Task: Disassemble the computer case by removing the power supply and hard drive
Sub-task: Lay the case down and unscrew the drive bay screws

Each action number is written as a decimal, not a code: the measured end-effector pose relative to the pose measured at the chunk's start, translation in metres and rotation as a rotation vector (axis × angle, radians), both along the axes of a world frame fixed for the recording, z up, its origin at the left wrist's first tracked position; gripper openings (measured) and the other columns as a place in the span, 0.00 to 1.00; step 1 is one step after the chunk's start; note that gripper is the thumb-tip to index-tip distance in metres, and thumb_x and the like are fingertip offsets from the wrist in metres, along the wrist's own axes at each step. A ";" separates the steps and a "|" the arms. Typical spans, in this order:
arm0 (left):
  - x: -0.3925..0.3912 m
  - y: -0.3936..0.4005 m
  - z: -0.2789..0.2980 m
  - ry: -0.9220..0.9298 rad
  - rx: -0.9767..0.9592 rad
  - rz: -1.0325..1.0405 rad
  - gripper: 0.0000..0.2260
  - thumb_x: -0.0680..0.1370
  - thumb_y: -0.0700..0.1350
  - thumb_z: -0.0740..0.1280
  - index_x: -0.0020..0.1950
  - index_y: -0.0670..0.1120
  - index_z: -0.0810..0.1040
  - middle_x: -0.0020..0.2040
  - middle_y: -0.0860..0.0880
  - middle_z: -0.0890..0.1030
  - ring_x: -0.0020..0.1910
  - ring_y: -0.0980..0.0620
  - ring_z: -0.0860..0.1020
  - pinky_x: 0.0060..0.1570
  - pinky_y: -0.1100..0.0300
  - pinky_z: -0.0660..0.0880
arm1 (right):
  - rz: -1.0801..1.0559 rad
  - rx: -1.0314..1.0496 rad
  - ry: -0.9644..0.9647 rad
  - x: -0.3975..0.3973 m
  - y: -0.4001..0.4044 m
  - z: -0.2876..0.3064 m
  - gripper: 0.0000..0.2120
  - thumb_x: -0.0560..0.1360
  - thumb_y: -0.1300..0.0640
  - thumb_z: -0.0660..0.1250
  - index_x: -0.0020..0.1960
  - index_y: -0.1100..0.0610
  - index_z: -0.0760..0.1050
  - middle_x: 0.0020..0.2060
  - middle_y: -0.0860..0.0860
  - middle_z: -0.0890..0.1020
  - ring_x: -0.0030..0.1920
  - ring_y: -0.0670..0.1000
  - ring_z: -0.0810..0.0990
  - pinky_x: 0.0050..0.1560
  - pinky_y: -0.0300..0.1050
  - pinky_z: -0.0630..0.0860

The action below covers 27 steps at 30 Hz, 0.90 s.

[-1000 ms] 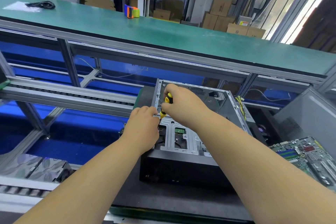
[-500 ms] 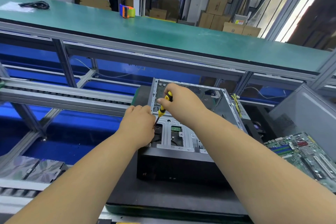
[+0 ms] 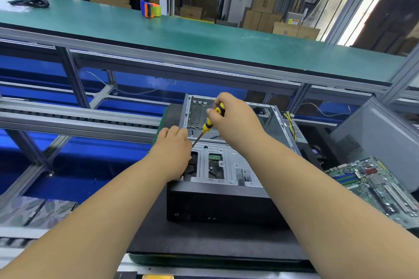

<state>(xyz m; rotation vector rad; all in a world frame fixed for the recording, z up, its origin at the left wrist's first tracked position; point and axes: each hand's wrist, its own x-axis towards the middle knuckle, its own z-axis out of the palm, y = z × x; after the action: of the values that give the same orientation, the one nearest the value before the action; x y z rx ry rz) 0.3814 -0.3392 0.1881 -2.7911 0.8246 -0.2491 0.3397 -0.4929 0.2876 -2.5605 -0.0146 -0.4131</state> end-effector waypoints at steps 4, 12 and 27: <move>0.000 -0.003 0.000 0.053 -0.078 0.018 0.13 0.82 0.52 0.59 0.63 0.48 0.74 0.58 0.48 0.68 0.59 0.47 0.66 0.63 0.51 0.64 | -0.011 0.044 -0.018 -0.002 -0.007 -0.001 0.07 0.80 0.49 0.63 0.47 0.52 0.70 0.37 0.51 0.79 0.35 0.53 0.75 0.36 0.49 0.72; -0.010 -0.027 0.016 0.527 -0.894 0.153 0.09 0.83 0.50 0.60 0.44 0.52 0.74 0.45 0.51 0.78 0.40 0.53 0.76 0.37 0.59 0.70 | -0.205 0.357 -0.105 -0.015 -0.058 -0.003 0.10 0.79 0.46 0.65 0.47 0.53 0.72 0.34 0.48 0.75 0.34 0.49 0.72 0.33 0.45 0.68; -0.080 -0.260 0.033 1.240 -1.484 0.100 0.10 0.83 0.37 0.60 0.43 0.42 0.76 0.34 0.50 0.83 0.32 0.59 0.80 0.36 0.68 0.78 | -0.402 1.291 0.019 -0.076 -0.268 -0.036 0.08 0.79 0.55 0.68 0.44 0.59 0.77 0.26 0.51 0.77 0.24 0.45 0.73 0.30 0.38 0.73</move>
<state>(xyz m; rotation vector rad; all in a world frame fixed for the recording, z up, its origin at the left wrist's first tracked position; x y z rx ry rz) 0.3015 -0.5989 0.2214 -4.2154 0.7825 1.7795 0.2640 -0.7612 0.2521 -1.2717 0.5830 -0.3597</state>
